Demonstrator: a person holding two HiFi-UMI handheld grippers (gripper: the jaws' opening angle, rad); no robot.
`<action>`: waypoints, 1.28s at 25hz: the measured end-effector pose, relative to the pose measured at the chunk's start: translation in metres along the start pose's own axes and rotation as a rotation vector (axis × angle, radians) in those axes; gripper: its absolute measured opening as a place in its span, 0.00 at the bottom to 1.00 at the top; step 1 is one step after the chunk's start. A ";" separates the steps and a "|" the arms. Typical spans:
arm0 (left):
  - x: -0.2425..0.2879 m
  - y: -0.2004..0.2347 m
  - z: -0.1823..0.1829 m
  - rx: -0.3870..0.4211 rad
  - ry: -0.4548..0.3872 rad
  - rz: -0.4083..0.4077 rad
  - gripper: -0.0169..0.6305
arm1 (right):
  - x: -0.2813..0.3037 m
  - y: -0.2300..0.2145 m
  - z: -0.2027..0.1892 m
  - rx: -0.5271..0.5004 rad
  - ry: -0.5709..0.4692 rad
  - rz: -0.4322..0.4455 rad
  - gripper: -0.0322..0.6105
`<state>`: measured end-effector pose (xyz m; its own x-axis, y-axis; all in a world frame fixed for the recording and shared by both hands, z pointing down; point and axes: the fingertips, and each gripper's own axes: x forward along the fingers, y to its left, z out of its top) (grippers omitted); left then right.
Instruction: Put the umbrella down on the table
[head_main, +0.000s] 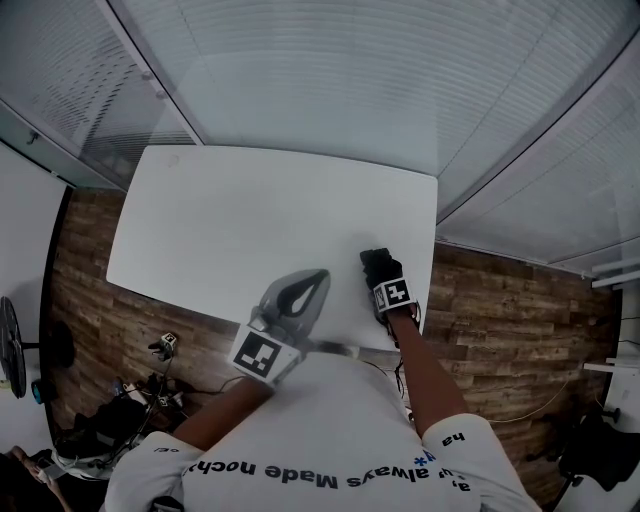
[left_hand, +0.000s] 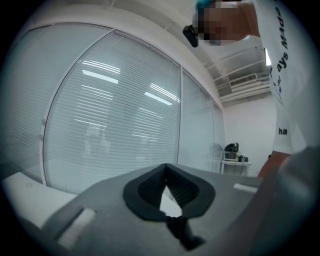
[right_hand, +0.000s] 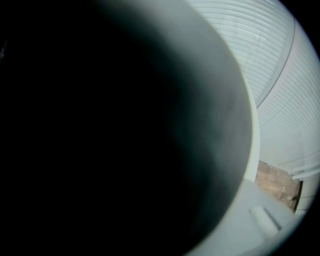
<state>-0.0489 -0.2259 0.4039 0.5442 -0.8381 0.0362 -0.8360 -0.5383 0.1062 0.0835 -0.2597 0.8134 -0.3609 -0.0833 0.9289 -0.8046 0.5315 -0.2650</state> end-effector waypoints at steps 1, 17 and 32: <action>0.000 -0.001 0.001 -0.001 0.000 0.000 0.03 | -0.002 0.000 -0.001 0.003 0.000 -0.001 0.43; -0.001 -0.007 -0.001 -0.007 -0.002 -0.012 0.03 | -0.018 0.005 -0.001 -0.021 -0.036 -0.005 0.49; 0.003 -0.006 -0.005 -0.027 0.000 -0.030 0.03 | -0.123 0.034 0.031 -0.092 -0.387 0.025 0.40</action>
<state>-0.0415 -0.2249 0.4086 0.5694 -0.8214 0.0324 -0.8169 -0.5610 0.1337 0.0858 -0.2575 0.6817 -0.5451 -0.3711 0.7518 -0.7538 0.6094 -0.2458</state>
